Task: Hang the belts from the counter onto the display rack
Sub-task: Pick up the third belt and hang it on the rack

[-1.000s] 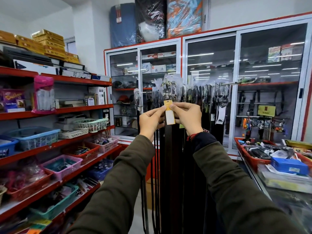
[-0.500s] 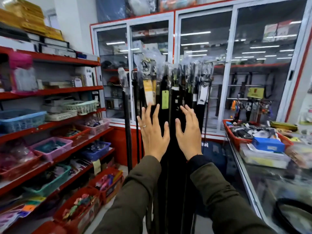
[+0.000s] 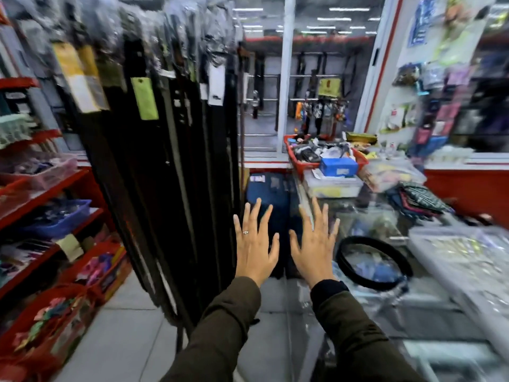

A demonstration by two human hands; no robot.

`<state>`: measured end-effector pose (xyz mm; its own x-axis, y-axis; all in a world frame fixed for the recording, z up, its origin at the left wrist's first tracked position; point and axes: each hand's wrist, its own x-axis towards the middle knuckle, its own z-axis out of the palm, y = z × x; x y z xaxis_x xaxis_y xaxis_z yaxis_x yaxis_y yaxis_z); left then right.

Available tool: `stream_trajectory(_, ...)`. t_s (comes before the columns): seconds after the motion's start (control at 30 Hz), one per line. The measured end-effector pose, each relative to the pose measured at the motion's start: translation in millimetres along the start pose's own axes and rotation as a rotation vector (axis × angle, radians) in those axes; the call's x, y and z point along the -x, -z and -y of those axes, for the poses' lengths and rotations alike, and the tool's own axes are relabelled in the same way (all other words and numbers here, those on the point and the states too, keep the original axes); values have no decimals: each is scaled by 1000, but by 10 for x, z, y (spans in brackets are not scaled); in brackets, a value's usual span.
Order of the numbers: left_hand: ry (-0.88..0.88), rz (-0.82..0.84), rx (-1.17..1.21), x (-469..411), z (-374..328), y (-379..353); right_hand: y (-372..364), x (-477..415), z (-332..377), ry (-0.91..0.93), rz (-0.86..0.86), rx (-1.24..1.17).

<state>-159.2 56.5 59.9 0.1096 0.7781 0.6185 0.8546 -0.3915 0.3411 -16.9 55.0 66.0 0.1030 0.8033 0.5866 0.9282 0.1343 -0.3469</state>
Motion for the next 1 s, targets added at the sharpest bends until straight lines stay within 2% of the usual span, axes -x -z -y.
stream_trajectory(0.17, -86, 228, 52, 154, -414, -744, 130, 297, -885, -182, 119, 115)
stream_trajectory(0.33, -240, 623, 146, 222, -799, -1314, 378, 494, -1690, -347, 279, 237)
stream_trajectory(0.4, -304, 753, 88, 239, -1011, -1480, 453, 537, -1977, -344, 412, 362)
stream_trajectory(0.47, -336, 836, 67, 272, -1233, -1610, 501, 551, -2202, -338, 568, 382)
stream_trajectory(0.57, -310, 828, 110, 328, -1470, -1706, 533, 544, -2365, -310, 660, 297)
stream_trajectory(0.77, -219, 635, 127, 386, -1452, -1647, 550, 567, -2311, -199, 501, 353)
stream_trajectory(0.9, -169, 594, 154, 364, -1250, -1495, 591, 516, -2146, -189, 575, 268)
stream_trajectory(1.0, -183, 552, 148, 340, -1076, -1343, 639, 469, -2027, -153, 603, 117)
